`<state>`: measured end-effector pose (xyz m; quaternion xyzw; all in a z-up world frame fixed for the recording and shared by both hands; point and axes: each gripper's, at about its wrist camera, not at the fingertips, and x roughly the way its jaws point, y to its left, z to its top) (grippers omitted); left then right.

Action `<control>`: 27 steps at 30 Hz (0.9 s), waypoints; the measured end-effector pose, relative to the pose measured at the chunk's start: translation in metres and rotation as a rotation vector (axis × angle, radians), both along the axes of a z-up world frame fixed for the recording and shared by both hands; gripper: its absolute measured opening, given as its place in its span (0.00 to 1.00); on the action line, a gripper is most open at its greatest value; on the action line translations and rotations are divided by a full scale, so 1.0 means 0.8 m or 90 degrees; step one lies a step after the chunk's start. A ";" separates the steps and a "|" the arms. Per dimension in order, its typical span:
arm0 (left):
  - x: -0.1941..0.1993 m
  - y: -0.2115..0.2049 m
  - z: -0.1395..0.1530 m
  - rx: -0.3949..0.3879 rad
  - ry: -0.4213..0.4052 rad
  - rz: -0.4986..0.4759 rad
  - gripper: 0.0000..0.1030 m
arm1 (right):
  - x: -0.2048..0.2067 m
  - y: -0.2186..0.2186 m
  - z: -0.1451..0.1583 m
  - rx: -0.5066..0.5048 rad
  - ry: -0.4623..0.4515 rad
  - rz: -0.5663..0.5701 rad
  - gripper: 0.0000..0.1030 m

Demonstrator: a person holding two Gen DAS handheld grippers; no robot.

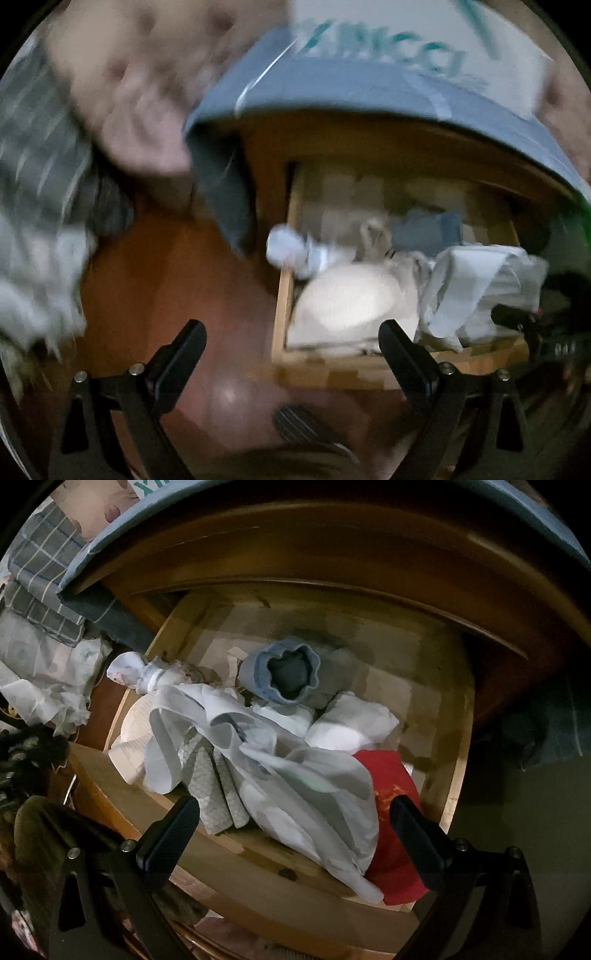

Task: Take underwear out of drawer
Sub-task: 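Grasp the beige underwear with the left gripper while the right grasps white underwear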

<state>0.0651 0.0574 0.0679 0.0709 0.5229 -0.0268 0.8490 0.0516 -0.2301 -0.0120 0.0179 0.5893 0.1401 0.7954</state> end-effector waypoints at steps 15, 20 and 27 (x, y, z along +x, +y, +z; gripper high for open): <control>0.016 -0.034 -0.035 -0.095 0.076 -0.149 0.94 | 0.017 0.027 -0.017 -0.019 0.039 0.042 0.83; 0.021 -0.044 -0.046 -0.073 0.093 -0.169 0.94 | 0.023 0.038 -0.029 -0.037 0.052 0.053 0.83; 0.023 -0.062 -0.065 -0.041 0.129 -0.217 0.94 | 0.023 0.038 -0.037 -0.059 0.060 0.048 0.55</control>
